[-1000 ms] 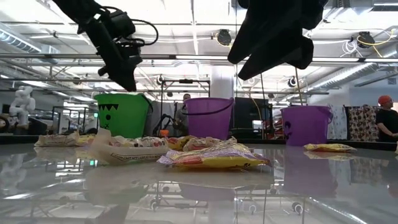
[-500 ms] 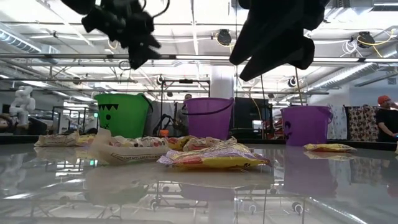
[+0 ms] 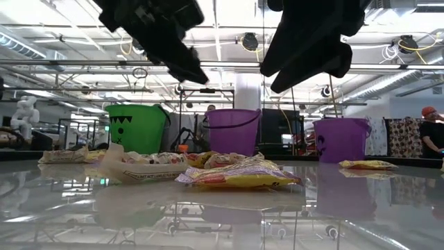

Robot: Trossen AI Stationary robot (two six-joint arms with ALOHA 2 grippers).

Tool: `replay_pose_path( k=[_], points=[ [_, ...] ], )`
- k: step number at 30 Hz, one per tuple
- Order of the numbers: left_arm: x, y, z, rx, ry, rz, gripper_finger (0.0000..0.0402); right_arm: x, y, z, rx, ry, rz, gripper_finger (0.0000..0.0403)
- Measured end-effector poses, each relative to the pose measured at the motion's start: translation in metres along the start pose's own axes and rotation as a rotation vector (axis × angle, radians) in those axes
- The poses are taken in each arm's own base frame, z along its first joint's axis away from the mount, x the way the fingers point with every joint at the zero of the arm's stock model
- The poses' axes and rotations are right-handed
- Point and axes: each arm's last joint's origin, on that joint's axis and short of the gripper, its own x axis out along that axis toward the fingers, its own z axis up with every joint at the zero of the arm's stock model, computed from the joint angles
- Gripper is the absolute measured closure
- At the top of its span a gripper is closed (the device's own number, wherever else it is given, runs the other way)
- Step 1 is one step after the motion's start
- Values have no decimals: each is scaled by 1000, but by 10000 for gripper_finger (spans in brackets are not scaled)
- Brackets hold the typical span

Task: Sort candy by brand, put in halloween buckets
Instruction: Put the red candy pack in the green bucket

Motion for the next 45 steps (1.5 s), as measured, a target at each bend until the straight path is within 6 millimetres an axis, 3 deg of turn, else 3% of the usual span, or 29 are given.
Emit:
replay_pose_path(
  k=[9,21,29,32,37,45],
  points=[
    [71,0,-17,71,-30,8,245,0,0,0,62,-1,2,234],
    [122,10,-53,190,56,26,245,-1,4,-3,77,48,55,234],
    [130,13,-52,179,60,53,255,-2,5,-5,70,63,62,234],
    [130,12,-53,151,78,50,293,-2,5,-5,67,63,62,234],
    [129,12,-57,128,114,53,389,-2,5,-5,66,63,62,234],
    [113,10,-45,75,90,71,398,-2,6,-5,65,63,62,234]
  ],
)
